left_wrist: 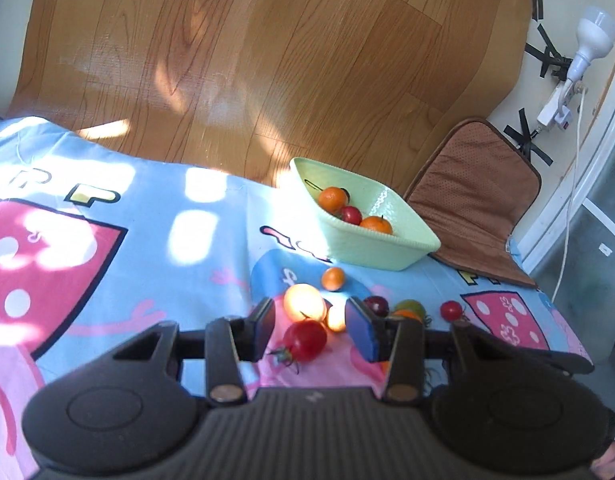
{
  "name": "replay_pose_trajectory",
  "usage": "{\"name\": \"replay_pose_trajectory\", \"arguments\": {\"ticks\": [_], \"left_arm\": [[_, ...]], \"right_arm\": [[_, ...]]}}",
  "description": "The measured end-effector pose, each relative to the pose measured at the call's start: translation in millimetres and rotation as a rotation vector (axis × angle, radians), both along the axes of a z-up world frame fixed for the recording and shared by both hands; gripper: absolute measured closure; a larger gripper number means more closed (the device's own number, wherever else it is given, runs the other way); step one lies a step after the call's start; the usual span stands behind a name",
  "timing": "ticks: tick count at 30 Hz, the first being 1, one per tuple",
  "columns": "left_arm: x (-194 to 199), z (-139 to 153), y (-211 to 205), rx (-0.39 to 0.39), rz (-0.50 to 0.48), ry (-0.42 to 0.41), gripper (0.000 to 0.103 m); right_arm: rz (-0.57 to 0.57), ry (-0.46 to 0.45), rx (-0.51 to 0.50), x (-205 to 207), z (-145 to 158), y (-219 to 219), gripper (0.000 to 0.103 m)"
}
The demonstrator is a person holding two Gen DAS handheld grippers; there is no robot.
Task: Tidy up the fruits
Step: 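Grasp red tomato with left tool while right tool grasps orange cherry tomato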
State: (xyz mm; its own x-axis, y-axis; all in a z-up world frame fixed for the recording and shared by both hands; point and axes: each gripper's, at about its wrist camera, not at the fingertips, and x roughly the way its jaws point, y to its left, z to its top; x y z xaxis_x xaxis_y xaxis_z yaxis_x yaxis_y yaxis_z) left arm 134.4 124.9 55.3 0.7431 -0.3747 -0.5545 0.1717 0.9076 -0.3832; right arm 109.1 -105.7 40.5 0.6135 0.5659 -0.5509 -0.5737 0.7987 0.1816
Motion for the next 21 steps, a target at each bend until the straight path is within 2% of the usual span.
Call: {"name": "replay_pose_trajectory", "arguments": {"ticks": [2, 5, 11, 13, 15, 18, 21], "left_arm": [[3, -1, 0, -0.001, -0.009, 0.001, 0.062], [1, -3, -10, 0.057, -0.034, -0.025, 0.052], [6, -20, -35, 0.146, -0.082, -0.003, 0.052], [12, -29, -37, 0.151, -0.072, 0.026, 0.057], [12, -30, -37, 0.152, -0.058, 0.025, 0.073], [4, -27, -34, 0.105, -0.071, 0.047, 0.073], [-19, -24, -37, 0.095, -0.083, 0.041, 0.073]], "right_arm": [[-0.014, 0.003, -0.021, 3, -3, 7, 0.057], [-0.024, 0.012, -0.017, 7, -5, 12, 0.057], [-0.028, 0.025, -0.04, 11, -15, 20, 0.058], [-0.036, 0.02, -0.039, 10, -16, 21, 0.07], [-0.043, 0.023, -0.038, 11, -17, 20, 0.073], [-0.042, 0.022, -0.046, 3, -15, 19, 0.073], [-0.029, 0.031, -0.037, -14, -13, 14, 0.073]]}}
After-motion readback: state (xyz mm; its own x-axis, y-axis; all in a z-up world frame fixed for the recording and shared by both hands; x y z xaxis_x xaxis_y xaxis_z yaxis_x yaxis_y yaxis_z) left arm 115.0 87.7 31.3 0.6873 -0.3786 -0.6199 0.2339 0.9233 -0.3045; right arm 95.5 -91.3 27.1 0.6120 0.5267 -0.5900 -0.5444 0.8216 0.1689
